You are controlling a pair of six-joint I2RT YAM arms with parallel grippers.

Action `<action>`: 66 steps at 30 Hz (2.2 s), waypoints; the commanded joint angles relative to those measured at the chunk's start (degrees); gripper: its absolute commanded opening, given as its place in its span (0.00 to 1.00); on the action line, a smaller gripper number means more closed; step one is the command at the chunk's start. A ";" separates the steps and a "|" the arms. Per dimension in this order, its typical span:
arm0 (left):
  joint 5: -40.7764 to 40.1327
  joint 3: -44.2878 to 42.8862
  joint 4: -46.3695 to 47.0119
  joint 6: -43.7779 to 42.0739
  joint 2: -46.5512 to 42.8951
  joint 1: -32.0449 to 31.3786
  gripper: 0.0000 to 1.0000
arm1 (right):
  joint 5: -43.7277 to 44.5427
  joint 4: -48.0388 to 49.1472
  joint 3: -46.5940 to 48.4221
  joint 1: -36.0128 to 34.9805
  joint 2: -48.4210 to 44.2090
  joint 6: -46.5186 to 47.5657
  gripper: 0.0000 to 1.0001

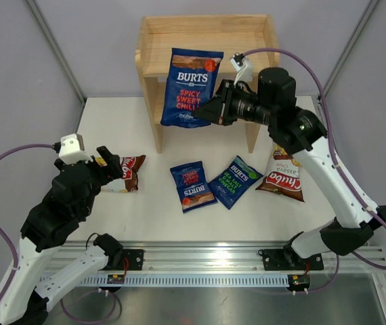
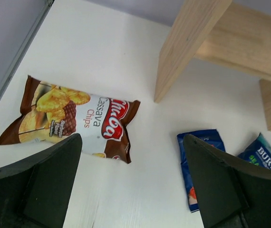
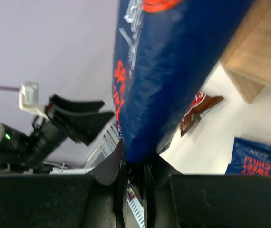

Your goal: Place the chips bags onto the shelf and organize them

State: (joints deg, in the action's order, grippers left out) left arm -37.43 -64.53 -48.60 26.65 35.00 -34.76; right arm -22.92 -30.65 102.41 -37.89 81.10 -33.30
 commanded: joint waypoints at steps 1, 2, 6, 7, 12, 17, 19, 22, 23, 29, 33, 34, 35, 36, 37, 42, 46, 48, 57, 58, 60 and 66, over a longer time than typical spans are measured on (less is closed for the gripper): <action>-1.77 2.56 1.40 -1.52 -2.31 0.13 0.91 | -5.37 -11.17 13.20 3.86 7.21 2.89 0.00; -1.33 3.00 1.23 -1.60 -2.83 0.13 0.91 | -6.17 -12.14 16.04 5.35 10.97 2.98 0.00; -1.24 5.64 1.31 -2.04 -3.89 0.13 0.91 | -7.40 -22.92 35.27 8.35 23.64 3.42 0.00; -1.07 6.60 1.57 -2.13 -4.06 0.13 0.91 | -7.67 -24.35 43.41 8.79 26.36 3.33 0.00; 1.39 8.81 2.37 -2.83 -3.19 0.13 0.91 | -12.04 -22.11 55.44 12.92 37.46 -0.79 0.00; 3.68 9.77 2.54 -3.19 -2.05 0.13 0.91 | -14.34 -13.31 53.42 13.63 38.69 -2.03 0.08; 4.47 9.86 2.63 -3.19 -1.96 0.13 0.91 | -14.09 -11.98 54.56 13.63 39.31 -3.08 0.09; 5.35 10.22 2.98 -3.10 -1.96 0.13 0.91 | -12.95 -8.90 54.39 13.63 39.14 -3.88 0.06; 5.61 10.22 3.07 -3.01 -2.04 0.13 0.90 | -12.77 -6.55 53.86 13.72 38.70 -4.23 0.08; 8.60 10.39 3.86 -3.19 -1.43 0.13 0.90 | -13.03 -0.12 54.03 13.98 41.85 -6.43 0.20; 8.87 10.48 3.86 -3.54 -1.34 0.13 0.88 | -12.94 4.72 55.00 14.07 44.05 -7.04 0.15; 8.87 10.48 3.86 -3.54 -1.43 0.13 0.88 | -13.64 4.90 55.87 13.98 44.75 -7.22 0.15; 8.87 10.57 3.95 -3.80 -1.43 0.13 0.88 | -15.47 4.90 56.75 14.07 46.41 -7.48 0.14; 8.87 10.65 4.04 -3.89 -1.43 0.13 0.88 | -16.36 4.99 57.28 14.07 46.78 -7.48 0.14; 8.87 10.66 4.13 -3.98 -1.34 0.13 0.88 | -16.98 5.08 57.11 14.07 47.04 -7.48 0.14; 9.66 10.74 4.39 -4.33 -0.73 0.13 0.88 | -17.69 4.73 55.26 14.07 46.08 -5.46 0.25; 9.83 10.74 4.22 -4.51 -0.55 0.13 0.87 | -16.20 3.50 55.62 14.51 46.08 -3.62 0.56; 9.75 10.83 4.21 -4.42 -0.64 0.13 0.87 | -15.76 3.32 55.70 14.77 45.73 -3.09 0.56; 10.45 10.92 4.39 -4.51 -0.02 0.13 0.87 | -2.76 -3.44 53.07 15.04 40.72 6.57 0.56; 10.45 10.83 4.39 -4.59 -0.02 0.13 0.87 | -1.79 -3.80 52.46 15.12 40.11 7.02 0.55; 10.45 10.92 4.48 -4.59 -0.11 0.13 0.87 | -1.69 -3.36 50.79 15.04 39.84 7.55 0.53; 10.27 10.92 4.48 -4.59 0.15 0.13 0.87 | 0.15 -6.87 52.64 12.67 42.39 11.41 0.35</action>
State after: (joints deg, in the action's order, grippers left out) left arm -27.94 -53.84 -46.63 22.90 34.68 -34.76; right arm -26.04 -33.93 153.88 -23.77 123.61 -26.35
